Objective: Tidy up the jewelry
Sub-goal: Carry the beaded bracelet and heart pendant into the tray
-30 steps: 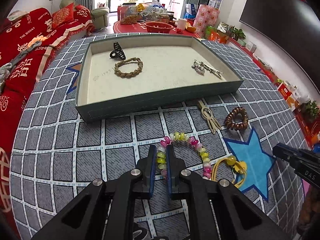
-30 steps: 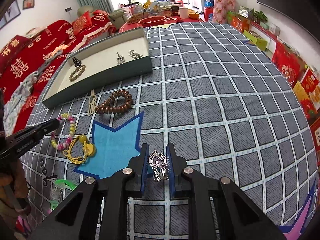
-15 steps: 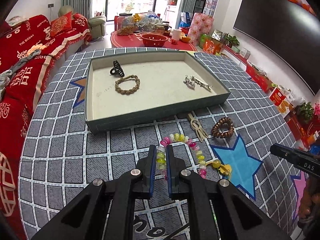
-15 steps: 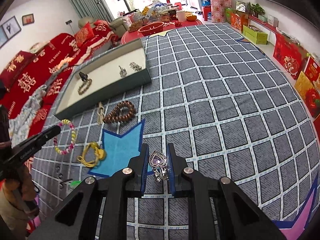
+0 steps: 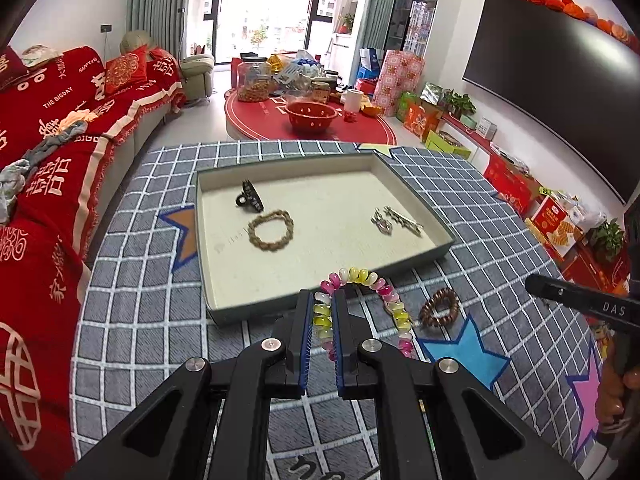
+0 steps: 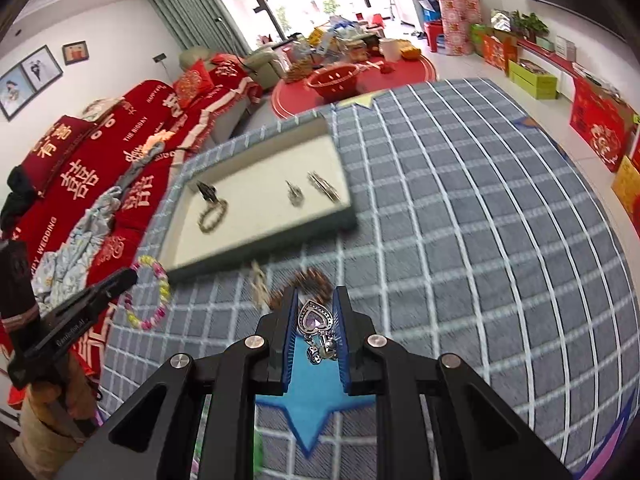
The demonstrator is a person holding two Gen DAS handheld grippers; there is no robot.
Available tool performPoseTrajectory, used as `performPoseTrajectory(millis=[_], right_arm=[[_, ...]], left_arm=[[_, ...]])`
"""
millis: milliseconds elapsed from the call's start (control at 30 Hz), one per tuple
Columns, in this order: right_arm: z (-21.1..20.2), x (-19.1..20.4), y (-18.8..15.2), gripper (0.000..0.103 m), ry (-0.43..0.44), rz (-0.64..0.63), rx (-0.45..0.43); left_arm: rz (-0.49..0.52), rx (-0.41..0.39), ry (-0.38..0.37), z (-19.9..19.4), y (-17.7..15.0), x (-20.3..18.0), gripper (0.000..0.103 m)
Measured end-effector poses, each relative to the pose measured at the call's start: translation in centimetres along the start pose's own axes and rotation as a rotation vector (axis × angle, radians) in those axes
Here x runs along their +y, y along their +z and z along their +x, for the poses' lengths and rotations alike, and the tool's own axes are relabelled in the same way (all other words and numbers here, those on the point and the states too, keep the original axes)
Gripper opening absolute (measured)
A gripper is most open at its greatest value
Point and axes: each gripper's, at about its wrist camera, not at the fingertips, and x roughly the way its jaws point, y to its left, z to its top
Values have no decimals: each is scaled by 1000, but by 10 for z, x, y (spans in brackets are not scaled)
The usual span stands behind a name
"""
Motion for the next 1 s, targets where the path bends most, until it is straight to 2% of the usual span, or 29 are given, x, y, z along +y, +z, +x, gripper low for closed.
performPoseTrajectory(millis=[267,467,733,1000], right_arm=[[30,33,54,19,65,-12,12],[65,43,82,19,93,2,44],[111,46,104,19,101,27,88],[159,56,114,19,88,19,131]], left_arm=[[-14,-17,24,14,31,19,23],[-20,-17,40,33,51,31,23],[-36,-3,56,68,71,41,23],[-22,49,94,108,72,43,22]])
